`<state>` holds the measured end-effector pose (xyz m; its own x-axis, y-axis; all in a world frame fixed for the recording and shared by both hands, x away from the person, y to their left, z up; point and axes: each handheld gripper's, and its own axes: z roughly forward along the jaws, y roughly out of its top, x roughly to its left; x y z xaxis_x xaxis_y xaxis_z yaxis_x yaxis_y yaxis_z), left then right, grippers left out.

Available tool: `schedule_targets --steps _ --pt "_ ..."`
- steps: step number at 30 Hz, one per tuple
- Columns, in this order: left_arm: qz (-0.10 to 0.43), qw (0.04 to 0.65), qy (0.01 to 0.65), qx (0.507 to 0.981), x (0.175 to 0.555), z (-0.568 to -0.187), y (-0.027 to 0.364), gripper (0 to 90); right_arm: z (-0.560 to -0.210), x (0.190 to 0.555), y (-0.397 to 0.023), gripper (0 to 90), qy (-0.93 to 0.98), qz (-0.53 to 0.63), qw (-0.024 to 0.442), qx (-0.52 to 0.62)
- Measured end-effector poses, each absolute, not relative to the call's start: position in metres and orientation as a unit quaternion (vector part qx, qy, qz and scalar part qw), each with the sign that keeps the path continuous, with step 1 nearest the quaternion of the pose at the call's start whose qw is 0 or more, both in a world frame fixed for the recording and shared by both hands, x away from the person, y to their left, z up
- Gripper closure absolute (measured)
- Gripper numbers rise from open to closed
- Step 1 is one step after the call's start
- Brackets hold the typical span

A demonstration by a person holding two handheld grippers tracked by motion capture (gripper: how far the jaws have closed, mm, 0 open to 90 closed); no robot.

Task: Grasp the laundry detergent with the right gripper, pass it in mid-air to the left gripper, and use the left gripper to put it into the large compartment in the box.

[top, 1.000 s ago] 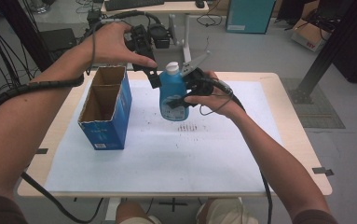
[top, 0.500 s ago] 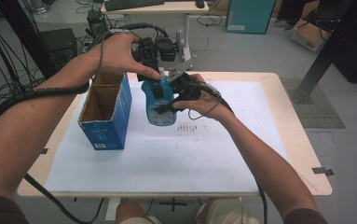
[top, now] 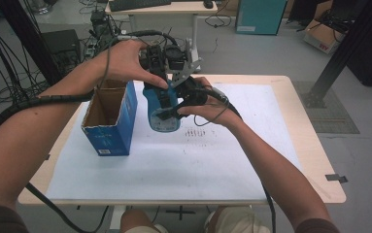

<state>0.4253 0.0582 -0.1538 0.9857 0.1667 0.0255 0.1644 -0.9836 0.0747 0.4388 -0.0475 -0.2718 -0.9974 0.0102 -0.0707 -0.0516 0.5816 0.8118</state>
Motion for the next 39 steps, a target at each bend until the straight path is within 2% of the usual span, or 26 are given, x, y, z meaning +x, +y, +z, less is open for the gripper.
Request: schedule_targets --steps 39 --pt "0.019 0.049 0.079 0.995 0.4246 -0.1593 0.0627 5.3 -0.2675 0.4353 -0.046 43.9 0.884 0.464 0.043 -0.026"
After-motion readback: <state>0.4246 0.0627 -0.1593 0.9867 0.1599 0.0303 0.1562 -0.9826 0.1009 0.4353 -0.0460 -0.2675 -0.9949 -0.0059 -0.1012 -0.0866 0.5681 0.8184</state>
